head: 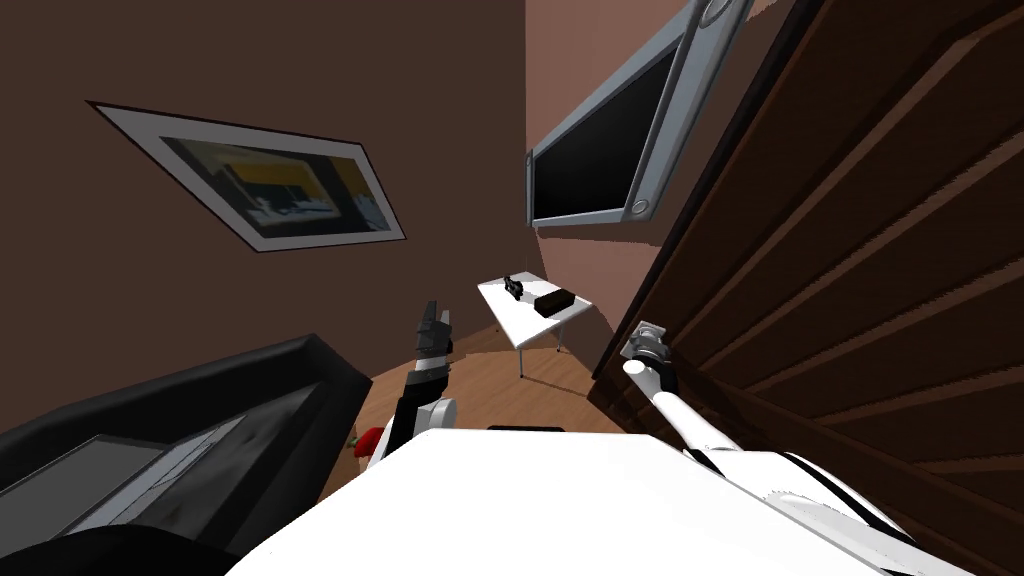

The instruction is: Pull the door open

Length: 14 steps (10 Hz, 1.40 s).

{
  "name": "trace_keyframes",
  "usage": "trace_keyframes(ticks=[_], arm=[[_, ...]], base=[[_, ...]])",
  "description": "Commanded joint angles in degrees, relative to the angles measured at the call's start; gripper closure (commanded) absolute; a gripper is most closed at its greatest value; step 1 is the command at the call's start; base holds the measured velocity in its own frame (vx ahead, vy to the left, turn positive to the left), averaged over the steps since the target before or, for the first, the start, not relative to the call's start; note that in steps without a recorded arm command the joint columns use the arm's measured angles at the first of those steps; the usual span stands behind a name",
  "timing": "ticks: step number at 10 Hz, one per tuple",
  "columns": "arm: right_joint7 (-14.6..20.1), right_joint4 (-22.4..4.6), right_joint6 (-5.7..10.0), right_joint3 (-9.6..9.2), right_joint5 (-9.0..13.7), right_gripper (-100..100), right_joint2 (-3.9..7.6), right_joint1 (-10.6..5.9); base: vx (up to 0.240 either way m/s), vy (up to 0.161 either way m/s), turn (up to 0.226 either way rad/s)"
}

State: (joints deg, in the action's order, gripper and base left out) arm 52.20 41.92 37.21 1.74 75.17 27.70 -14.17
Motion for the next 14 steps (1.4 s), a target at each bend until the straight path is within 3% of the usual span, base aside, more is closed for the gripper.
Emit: trace_keyframes(ticks=[1,8,9,14], arm=[[0.4,0.6,-0.43,-0.92,-0.7,100,-0.54,0.17],[1.6,3.3,-2.23,-4.4,-3.5,100,-1.91,-0.14],[0.3,4.4,-2.46,-3.57,-2.8,100,-2.04,0.51],[1.3,6.3,-3.6,-6.43,-4.5,100,-2.97,0.56]], base=[[-0.203,0.011,0.05],[-0.198,0.0,0.043],[-0.084,0.0,0.026],[-0.188,-0.021,0.047]])
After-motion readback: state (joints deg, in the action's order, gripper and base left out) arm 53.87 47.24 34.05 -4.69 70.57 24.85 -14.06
